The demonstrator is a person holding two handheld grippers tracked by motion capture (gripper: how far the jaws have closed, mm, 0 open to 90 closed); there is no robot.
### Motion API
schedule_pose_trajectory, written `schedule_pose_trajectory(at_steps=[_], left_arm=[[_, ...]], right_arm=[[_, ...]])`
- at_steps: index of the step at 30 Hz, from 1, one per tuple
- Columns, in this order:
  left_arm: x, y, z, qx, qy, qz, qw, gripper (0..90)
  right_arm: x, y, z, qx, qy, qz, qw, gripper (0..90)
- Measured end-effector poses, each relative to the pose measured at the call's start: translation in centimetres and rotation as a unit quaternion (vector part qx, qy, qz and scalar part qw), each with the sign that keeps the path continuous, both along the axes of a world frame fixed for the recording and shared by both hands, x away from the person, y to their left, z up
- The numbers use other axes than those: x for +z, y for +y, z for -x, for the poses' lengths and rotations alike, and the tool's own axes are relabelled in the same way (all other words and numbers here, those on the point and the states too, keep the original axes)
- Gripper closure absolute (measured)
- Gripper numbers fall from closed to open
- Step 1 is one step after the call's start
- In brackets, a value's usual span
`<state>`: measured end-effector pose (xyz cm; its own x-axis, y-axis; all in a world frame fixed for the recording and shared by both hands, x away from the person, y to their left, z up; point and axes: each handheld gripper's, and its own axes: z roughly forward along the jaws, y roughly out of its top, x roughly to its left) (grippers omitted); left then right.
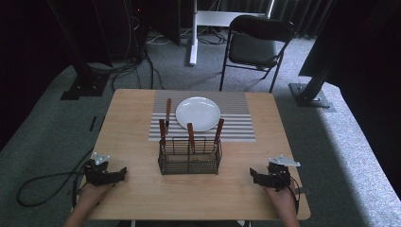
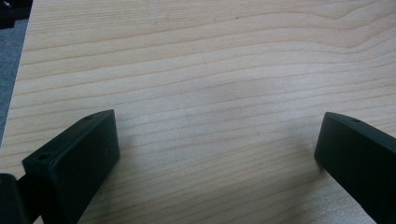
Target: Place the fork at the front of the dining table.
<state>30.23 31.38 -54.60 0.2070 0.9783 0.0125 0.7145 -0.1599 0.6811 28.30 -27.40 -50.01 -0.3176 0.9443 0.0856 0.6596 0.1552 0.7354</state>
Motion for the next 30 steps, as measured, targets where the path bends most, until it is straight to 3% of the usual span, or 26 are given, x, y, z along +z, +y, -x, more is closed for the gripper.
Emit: schedule_pose_trajectory(at_steps=[15, 20, 23, 25, 30], left_arm=[[0.0, 0.0, 0.0, 0.000, 0.000, 0.000, 1.0000, 0.0], [0.0, 0.0, 0.0, 0.000, 0.000, 0.000, 1.0000, 0.0], [0.0, 0.0, 0.0, 0.000, 0.000, 0.000, 1.0000, 0.0], [0.0, 0.0, 0.0, 0.000, 0.000, 0.000, 1.0000, 0.0], [0.0, 0.0, 0.0, 0.000, 0.000, 0.000, 1.0000, 0.0]], right_arm=[[4.3, 2.5, 1.2, 0.030, -0.048, -0.007, 0.9984, 13.5], [6.3, 4.0, 1.6, 0.049, -0.072, -0.019, 0.9961, 13.5], [6.6, 4.3, 1.6, 0.055, -0.075, -0.019, 0.9955, 13.5], [7.5, 5.9, 1.5, 0.077, -0.086, -0.026, 0.9930, 13.5], [8.0, 7.3, 1.3, 0.087, -0.093, -0.028, 0.9914, 13.5]])
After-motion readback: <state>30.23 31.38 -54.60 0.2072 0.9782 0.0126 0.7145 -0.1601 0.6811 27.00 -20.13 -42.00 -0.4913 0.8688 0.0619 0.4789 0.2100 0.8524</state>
